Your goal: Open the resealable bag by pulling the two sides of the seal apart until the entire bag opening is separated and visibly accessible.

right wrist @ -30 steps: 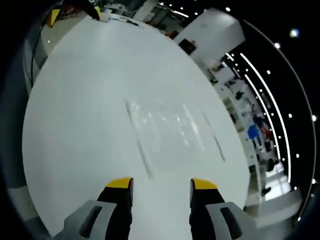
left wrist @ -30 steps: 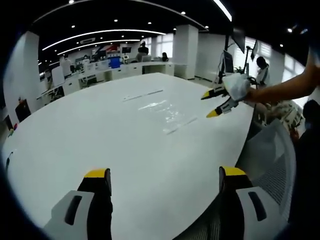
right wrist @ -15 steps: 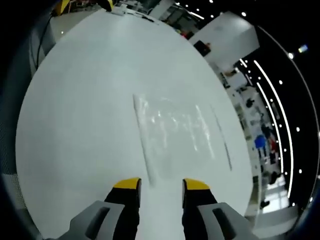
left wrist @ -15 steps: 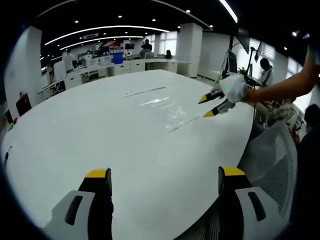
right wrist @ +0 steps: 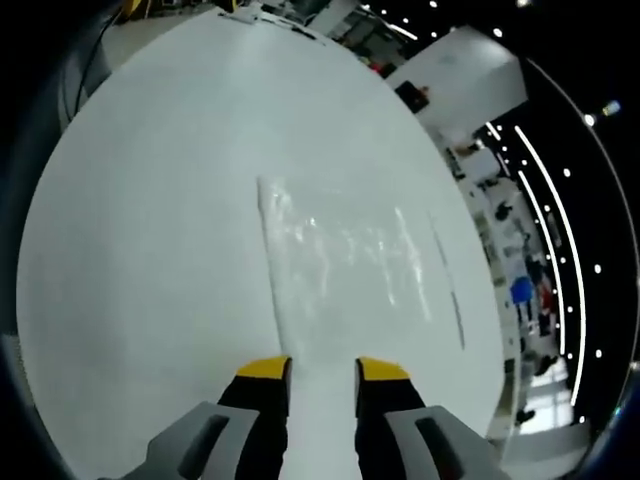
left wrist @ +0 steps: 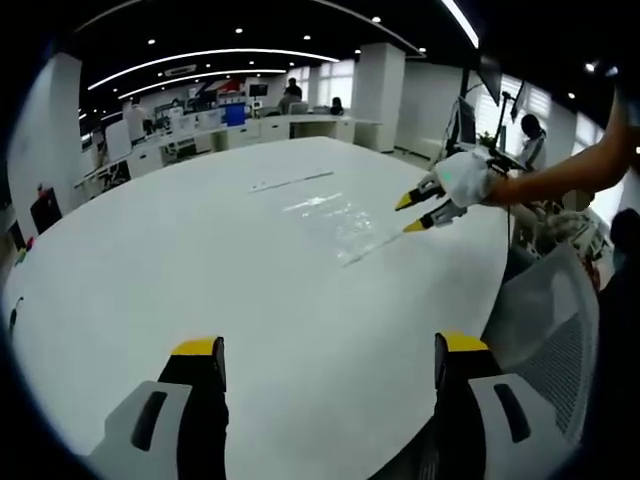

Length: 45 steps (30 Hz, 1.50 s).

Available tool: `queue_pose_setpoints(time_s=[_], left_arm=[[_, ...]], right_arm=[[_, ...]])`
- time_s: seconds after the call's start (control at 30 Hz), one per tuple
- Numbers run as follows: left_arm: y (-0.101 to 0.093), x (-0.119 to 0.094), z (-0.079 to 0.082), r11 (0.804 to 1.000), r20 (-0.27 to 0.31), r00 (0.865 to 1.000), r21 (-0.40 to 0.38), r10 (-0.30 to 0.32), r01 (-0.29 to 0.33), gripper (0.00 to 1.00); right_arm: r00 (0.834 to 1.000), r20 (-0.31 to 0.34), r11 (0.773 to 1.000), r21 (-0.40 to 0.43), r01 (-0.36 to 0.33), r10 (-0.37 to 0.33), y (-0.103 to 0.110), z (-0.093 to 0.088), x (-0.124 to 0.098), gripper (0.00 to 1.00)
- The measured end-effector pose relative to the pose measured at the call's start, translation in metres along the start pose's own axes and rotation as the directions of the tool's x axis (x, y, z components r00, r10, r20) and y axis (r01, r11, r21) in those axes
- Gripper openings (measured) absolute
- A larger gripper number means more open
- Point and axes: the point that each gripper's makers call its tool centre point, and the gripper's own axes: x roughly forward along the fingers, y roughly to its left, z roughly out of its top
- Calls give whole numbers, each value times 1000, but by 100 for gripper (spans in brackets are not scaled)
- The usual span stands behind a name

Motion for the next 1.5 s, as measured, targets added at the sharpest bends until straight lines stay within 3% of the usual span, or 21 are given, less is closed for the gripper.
queue_pose_setpoints(time_s=[0.6, 1.0, 1.3, 1.5], left_arm=[[2, -2, -2, 1000, -3, 1000, -18, 14, -14, 82], [2, -2, -2, 1000, -6, 1000, -18, 18, -18, 81], [-1, -3, -5, 1000, -18, 1000, -25, 13, -13, 81], [0, -3, -3, 999, -19, 1000, -30, 15, -16, 80]], right_arm=[[1000, 1, 999, -37, -25, 25, 2, 0, 6, 6], [999, -11, 998, -44, -51, 50, 7, -5, 10, 6], [998, -31, 991, -118, -64, 61, 15, -8, 9, 8], [997, -41, 990, -121, -65, 60, 12, -10, 15, 8]])
